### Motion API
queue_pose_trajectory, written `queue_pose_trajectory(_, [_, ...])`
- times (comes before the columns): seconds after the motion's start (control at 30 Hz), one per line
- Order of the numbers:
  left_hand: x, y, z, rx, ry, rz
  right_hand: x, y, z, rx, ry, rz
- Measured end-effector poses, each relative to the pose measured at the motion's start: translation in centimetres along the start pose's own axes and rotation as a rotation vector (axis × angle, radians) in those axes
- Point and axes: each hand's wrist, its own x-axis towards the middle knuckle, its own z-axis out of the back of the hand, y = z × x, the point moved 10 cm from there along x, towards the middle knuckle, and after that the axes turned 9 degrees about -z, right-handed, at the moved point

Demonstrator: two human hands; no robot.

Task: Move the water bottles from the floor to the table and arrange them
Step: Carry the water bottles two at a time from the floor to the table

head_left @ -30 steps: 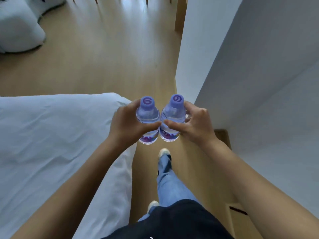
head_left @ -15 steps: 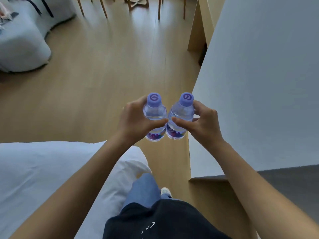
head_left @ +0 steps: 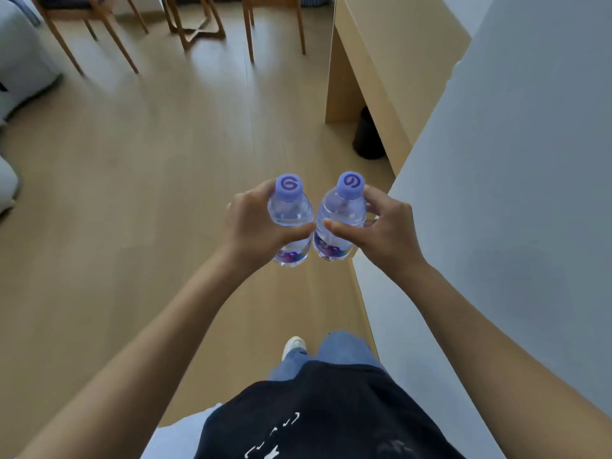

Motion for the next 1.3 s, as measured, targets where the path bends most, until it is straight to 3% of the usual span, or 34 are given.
queue_pose_trajectory(0.23, [16.9, 5.4, -1.0, -0.115, 0.043, 0.008, 15.2, -1.9, -0.2, -0.006, -0.091, -0.104])
queue_pose_trajectory(0.57, [43.9, 8.6, -4.2, -0.061, 0.147, -0.083, 40.5, -3.3, 1.2, 0.044, -0.158, -0.158])
queue_pose_trajectory(0.9, [66.5, 12.7, -7.6, -0.087, 0.257, -0.134, 60.6, -6.5, 3.0, 0.096, -0.293, -0.28])
queue_pose_trajectory(1.3, [90.7, 12.5, -16.4, -0.061, 0.574, -0.317, 77.4, -10.4, 9.4, 0.189, -0.659, -0.453])
